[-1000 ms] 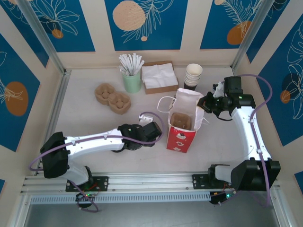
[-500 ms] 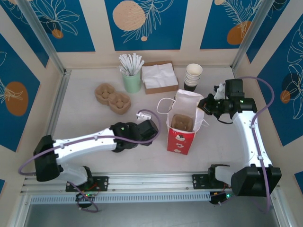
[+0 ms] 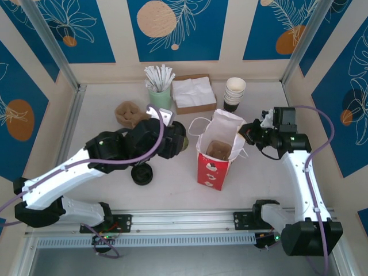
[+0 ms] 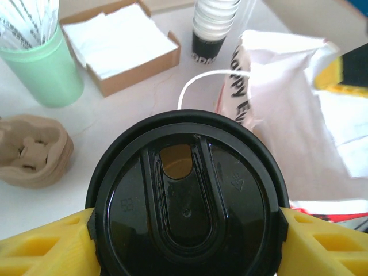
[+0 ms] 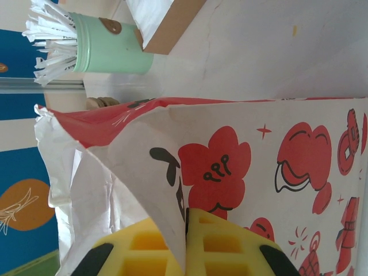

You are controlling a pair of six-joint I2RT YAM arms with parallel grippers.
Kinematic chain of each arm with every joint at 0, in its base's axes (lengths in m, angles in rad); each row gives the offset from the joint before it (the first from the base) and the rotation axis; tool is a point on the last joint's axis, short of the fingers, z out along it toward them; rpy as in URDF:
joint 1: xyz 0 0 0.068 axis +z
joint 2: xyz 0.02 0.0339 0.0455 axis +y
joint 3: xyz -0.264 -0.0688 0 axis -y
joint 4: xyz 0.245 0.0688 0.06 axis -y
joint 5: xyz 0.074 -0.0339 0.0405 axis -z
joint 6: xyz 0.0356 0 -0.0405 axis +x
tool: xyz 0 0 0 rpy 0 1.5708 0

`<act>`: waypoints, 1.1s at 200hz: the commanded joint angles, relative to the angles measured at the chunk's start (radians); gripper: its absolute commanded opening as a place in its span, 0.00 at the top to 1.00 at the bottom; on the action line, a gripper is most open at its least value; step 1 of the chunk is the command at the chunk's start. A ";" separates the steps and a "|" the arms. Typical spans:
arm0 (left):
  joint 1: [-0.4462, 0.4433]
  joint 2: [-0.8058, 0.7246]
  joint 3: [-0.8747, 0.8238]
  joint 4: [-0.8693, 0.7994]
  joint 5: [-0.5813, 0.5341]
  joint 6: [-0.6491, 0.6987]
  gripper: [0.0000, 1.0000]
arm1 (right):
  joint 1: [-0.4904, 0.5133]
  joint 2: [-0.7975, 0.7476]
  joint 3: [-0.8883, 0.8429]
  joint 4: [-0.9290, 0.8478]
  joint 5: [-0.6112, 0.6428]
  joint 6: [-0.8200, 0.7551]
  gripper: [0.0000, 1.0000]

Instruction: Pack the takeout coffee

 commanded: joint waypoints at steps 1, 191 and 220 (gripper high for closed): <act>-0.015 0.014 0.104 -0.070 0.063 0.078 0.31 | 0.022 -0.028 -0.012 0.070 0.014 0.095 0.94; 0.004 0.253 0.303 0.064 0.166 0.196 0.28 | 0.280 -0.105 -0.055 0.156 0.232 0.236 0.95; 0.009 0.254 0.228 0.129 0.155 0.171 0.28 | 0.281 -0.115 -0.054 0.151 0.236 0.239 0.95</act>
